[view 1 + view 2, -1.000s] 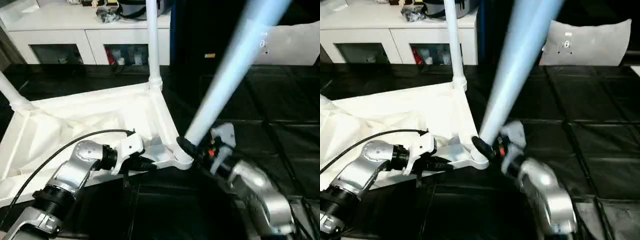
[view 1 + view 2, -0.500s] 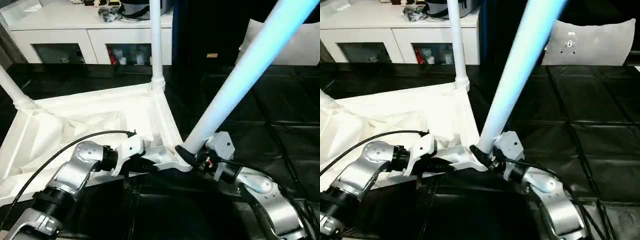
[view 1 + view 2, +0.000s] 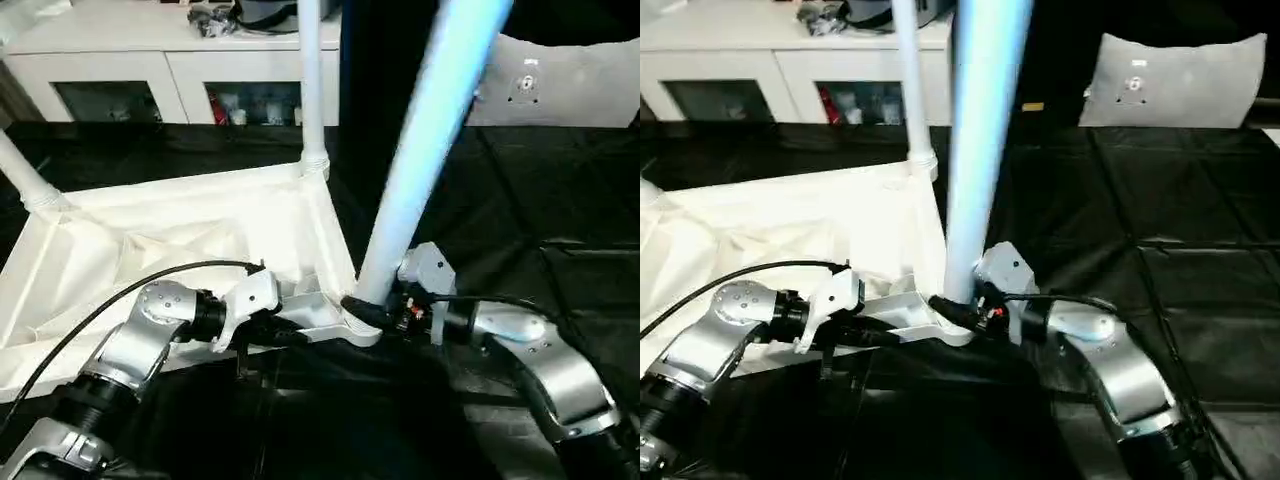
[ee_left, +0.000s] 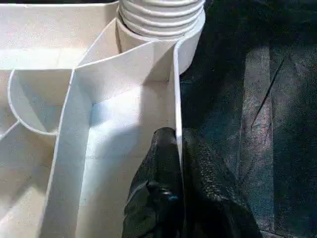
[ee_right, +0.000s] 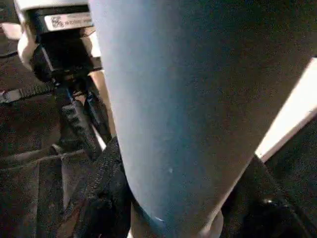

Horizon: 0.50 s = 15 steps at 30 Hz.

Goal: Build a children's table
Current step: Insert table leg to table base

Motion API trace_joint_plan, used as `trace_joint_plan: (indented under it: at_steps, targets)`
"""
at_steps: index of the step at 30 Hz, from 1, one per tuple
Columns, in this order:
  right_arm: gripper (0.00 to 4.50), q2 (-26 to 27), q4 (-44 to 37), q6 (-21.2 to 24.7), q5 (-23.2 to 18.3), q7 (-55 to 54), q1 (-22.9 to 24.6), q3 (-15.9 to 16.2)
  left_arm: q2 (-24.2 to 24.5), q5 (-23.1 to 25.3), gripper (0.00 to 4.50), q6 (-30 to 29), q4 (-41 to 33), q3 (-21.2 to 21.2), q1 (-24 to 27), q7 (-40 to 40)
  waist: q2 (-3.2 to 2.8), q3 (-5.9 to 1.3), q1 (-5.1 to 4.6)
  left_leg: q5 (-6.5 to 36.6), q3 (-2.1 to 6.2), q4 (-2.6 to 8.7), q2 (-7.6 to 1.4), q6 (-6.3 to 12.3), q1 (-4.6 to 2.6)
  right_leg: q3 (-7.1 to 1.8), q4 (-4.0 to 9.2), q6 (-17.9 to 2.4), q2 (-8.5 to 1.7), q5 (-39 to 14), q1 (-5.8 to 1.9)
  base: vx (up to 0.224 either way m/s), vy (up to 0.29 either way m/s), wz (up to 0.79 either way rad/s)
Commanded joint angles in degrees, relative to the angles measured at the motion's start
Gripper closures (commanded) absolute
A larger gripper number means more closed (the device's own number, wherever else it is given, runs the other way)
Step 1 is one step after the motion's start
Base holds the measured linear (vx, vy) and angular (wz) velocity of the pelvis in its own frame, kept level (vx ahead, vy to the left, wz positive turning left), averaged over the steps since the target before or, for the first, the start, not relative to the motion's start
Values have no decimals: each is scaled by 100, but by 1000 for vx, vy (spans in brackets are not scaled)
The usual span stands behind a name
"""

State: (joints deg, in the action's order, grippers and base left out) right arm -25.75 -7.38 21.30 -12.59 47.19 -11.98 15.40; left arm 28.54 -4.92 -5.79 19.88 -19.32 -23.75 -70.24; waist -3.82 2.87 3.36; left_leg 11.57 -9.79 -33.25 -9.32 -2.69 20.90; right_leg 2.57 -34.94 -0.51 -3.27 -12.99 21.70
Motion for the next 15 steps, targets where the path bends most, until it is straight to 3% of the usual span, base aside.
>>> trace_joint_plan:
  at_steps: [1, 3, 5, 8, 9, 12, 14, 15]
  targets:
    - [259, -85, 349, 779, 174, 556, 579, 1110, -56, 78, 450, 220, 244, 199, -586, 244, -18, -81, -18, 1421, 156, 472, -383, 169, -57, -335, 517, -1116, -496, -1001, -140, 0, 0, 0]
    - [259, -93, 267, 786, 256, 524, 663, 1179, -138, 139, 450, 298, 444, 182, -827, 285, -46, -50, 21, 1537, 161, 496, -399, 118, -64, -336, 527, -1117, -518, -1189, -135, 0, 0, 0]
    - [259, -65, 217, 827, 268, 491, 702, 1199, -207, 164, 450, 351, 578, 190, -1002, 303, -22, -16, 24, 1797, 173, 527, -407, 47, -80, -343, 567, -1036, -529, -1645, -127, 0, 0, 0]
    - [259, -72, 170, 861, 247, 479, 709, 1256, -298, 190, 450, 412, 749, 215, -1186, 328, -35, 53, 24, 2214, 209, 578, -424, -85, -137, -371, 634, -905, -563, -2428, -96, 0, 0, 0]
    - [259, -76, 160, 859, 250, 456, 711, 1273, -316, 205, 450, 443, 809, 205, -1235, 344, -40, 34, 26, 2218, 220, 586, -434, -108, -169, -384, 642, -910, -587, -2461, -114, 0, 0, 0]
    - [259, -2, 165, 880, 268, 323, 702, 1250, -326, 198, 450, 493, 930, 185, -1308, 335, -29, -5, 37, 1746, 190, 589, -445, -12, -137, -389, 605, -1073, -567, -1642, -144, 0, 0, 0]
    - [259, 30, 175, 885, 293, 296, 699, 1229, -330, 198, 450, 522, 980, 187, -1322, 322, -30, 14, 29, 1729, 186, 592, -436, 19, -108, -380, 607, -1112, -580, -1666, -159, 0, 0, 0]
    - [259, 85, 213, 860, 330, 257, 692, 1189, -319, 206, 450, 532, 1004, 199, -1299, 309, 12, 17, 23, 1767, 187, 600, -437, 32, -104, -380, 619, -1077, -585, -1824, -160, 0, 0, 0]
